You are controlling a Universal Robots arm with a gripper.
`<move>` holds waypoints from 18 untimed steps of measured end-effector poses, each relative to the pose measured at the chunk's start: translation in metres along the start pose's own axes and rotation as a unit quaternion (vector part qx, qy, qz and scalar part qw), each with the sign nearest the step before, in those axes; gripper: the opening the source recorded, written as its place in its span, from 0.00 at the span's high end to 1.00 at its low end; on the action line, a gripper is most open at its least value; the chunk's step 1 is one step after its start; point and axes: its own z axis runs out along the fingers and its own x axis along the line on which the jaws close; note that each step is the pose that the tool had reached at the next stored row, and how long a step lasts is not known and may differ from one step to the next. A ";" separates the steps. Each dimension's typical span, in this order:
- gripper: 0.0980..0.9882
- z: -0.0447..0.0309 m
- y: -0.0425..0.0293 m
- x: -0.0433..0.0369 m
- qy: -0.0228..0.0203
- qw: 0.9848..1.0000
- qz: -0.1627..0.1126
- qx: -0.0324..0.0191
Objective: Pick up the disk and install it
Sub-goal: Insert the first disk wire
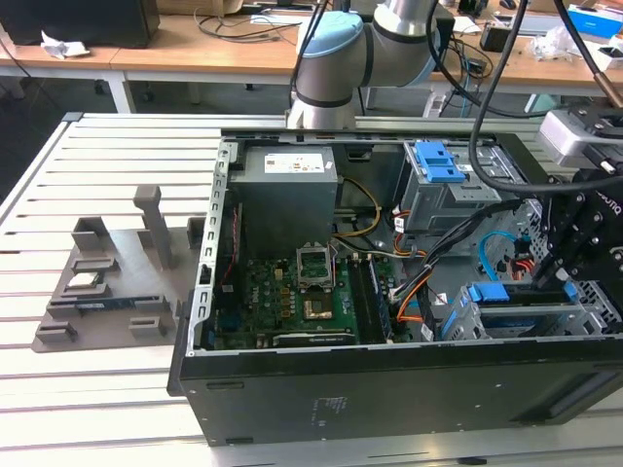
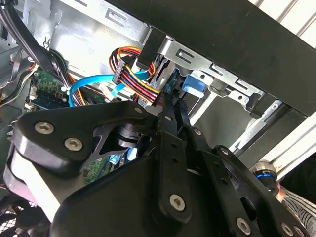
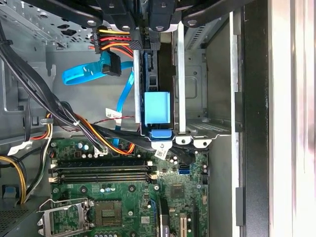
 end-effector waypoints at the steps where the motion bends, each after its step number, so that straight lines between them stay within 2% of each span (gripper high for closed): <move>1: 0.91 0.0004 0.0000 0.0000 0.000 1.000 0.000 0.000; 2: 0.91 0.0003 0.0000 0.0000 0.000 1.000 0.000 0.000; 3: 0.84 0.0000 0.0000 0.0000 0.000 1.000 0.000 0.000; 4: 0.84 -0.0027 0.0002 0.0002 0.000 1.000 0.000 0.000; 9: 0.84 -0.0275 0.0015 0.0000 0.001 1.000 0.000 0.000; 10: 0.93 -0.0328 0.0018 -0.0004 0.002 1.000 0.000 0.000; 12: 0.93 -0.0389 0.0021 -0.0012 0.002 1.000 0.000 0.000; 13: 0.99 -0.0441 0.0025 -0.0018 0.003 1.000 0.000 0.000; 14: 0.99 -0.0471 0.0027 -0.0020 0.003 1.000 0.000 0.000; 18: 0.99 -0.0492 0.0028 -0.0018 0.003 1.000 0.000 0.000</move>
